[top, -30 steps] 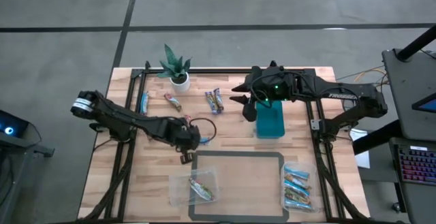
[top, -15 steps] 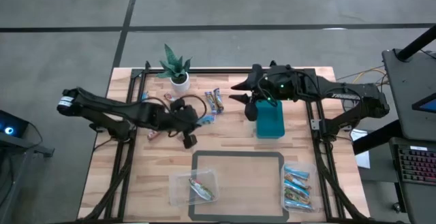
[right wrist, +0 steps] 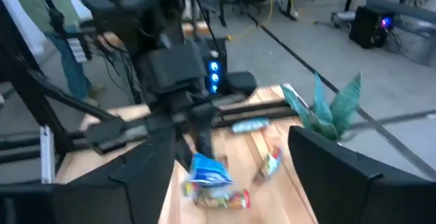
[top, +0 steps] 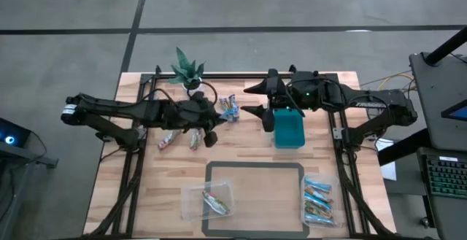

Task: Pick and place Granola Bars by type
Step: Put the bottom left blue granola bar into the blue bin

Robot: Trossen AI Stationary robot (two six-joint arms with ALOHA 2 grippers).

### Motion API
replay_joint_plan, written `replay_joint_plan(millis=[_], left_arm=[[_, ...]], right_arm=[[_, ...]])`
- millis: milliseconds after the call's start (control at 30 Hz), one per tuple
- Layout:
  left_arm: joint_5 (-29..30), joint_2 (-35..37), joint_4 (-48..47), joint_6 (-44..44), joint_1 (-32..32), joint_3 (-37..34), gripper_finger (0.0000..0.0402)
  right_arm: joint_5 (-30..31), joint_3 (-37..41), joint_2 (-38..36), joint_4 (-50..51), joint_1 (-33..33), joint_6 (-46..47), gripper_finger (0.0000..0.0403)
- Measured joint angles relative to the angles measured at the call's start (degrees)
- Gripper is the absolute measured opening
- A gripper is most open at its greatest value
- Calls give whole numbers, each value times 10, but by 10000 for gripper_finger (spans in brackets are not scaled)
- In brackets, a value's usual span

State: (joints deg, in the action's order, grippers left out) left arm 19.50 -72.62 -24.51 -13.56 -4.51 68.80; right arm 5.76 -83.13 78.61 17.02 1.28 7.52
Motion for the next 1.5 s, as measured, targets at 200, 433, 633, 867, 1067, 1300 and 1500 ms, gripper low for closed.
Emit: replay_joint_plan(millis=[200, 433, 633, 867, 1067, 1300, 1500], left_arm=[[-2, 0, 56, 11, 17, 12, 7], [-14, -2, 120, 35, 19, 32, 7], [-15, -2, 177, 50, 21, 43, 7], [-35, -17, 219, 50, 29, 46, 6], [-55, -65, 221, 61, 31, 79, 6], [-65, -97, 199, 80, 33, 135, 6], [-65, -100, 159, 82, 37, 156, 6]], right_arm=[[0, 0, 0, -25, -6, 14, 301], [0, -13, 2, -33, -7, 16, 302], [1, -27, 2, -33, -7, 15, 304], [1, -27, 2, -32, -7, 13, 298], [2, -27, 2, -31, -7, 11, 297], [2, -27, 2, -9, -7, 11, 279], [2, -27, 1, 3, -7, 8, 258]])
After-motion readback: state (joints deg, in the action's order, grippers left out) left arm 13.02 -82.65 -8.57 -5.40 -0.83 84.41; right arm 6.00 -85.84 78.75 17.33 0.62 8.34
